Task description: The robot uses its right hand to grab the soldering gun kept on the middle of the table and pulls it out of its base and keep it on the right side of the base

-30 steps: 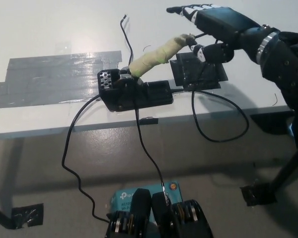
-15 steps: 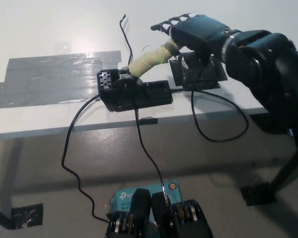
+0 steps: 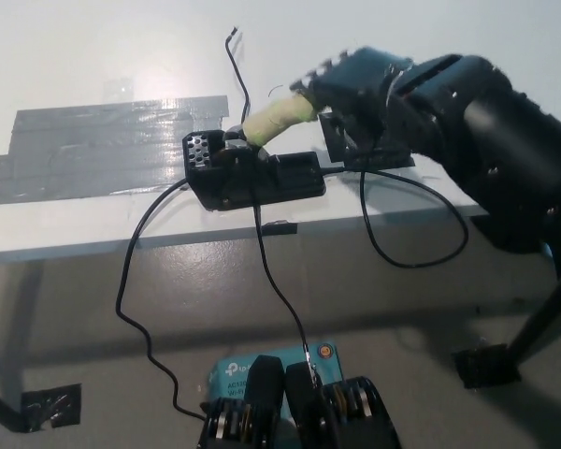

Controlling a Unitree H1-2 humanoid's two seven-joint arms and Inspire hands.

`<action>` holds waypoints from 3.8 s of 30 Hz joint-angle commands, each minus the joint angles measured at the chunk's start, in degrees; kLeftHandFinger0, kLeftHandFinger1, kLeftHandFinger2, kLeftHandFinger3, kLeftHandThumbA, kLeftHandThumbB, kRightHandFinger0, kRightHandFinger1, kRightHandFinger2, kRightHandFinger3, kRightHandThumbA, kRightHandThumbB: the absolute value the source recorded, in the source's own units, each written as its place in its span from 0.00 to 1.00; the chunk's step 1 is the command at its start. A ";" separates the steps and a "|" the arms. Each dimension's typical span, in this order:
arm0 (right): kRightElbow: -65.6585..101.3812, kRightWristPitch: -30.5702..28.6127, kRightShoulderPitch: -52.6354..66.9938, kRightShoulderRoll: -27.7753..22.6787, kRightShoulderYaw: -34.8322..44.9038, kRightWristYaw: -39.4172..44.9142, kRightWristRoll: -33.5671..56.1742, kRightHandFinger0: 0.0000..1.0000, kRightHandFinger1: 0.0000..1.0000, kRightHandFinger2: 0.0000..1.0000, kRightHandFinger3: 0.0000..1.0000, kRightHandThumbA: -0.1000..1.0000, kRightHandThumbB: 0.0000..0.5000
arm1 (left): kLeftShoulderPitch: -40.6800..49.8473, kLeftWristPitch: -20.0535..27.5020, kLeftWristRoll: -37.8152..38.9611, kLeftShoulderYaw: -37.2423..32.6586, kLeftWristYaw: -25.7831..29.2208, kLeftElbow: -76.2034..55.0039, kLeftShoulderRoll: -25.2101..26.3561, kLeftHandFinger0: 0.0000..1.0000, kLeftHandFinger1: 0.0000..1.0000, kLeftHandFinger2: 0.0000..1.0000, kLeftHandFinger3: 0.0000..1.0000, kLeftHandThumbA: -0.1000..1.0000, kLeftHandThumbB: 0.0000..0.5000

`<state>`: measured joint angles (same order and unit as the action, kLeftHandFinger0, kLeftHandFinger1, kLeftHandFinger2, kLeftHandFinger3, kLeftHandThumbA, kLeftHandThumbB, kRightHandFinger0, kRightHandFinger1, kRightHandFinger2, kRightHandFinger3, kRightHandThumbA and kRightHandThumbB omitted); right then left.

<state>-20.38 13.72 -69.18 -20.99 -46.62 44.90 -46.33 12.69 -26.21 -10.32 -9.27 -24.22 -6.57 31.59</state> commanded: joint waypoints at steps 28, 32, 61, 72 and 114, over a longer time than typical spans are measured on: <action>-7.41 -4.33 10.39 -1.95 3.29 -50.93 -17.67 0.00 0.00 0.10 1.00 0.04 0.53 | -0.88 -0.72 -4.26 1.70 -4.66 -1.14 -0.66 1.00 1.00 1.00 1.00 0.56 0.28; -7.72 -4.46 11.93 -2.33 3.51 -52.10 -17.42 0.00 0.00 0.25 0.75 0.05 0.45 | -0.81 -0.72 -4.04 1.29 -4.25 -0.77 -1.18 1.00 1.00 1.00 1.00 0.55 0.30; -16.09 -11.73 3.72 -8.29 8.89 -63.98 -18.19 0.00 0.00 0.29 0.31 0.05 0.60 | -1.09 -0.72 -6.63 3.20 -7.02 -1.55 -1.32 1.00 1.00 1.00 1.00 0.59 0.32; -14.81 -14.17 4.44 -11.64 13.10 -63.86 -16.57 0.00 0.00 0.23 0.30 0.02 0.73 | -0.42 -0.72 -7.12 4.44 -7.79 -1.47 -1.94 1.00 1.00 1.00 1.00 0.58 0.31; -7.90 1.90 22.36 -1.31 25.56 -31.90 -0.75 0.20 0.29 0.43 0.90 0.12 0.09 | -0.59 -0.72 -7.73 4.82 -7.87 -0.88 -2.67 1.00 1.00 1.00 1.00 0.58 0.33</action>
<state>-29.88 13.58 -44.58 -21.38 -22.72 10.26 -49.58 11.86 -26.23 -17.62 -5.16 -30.93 -6.67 27.89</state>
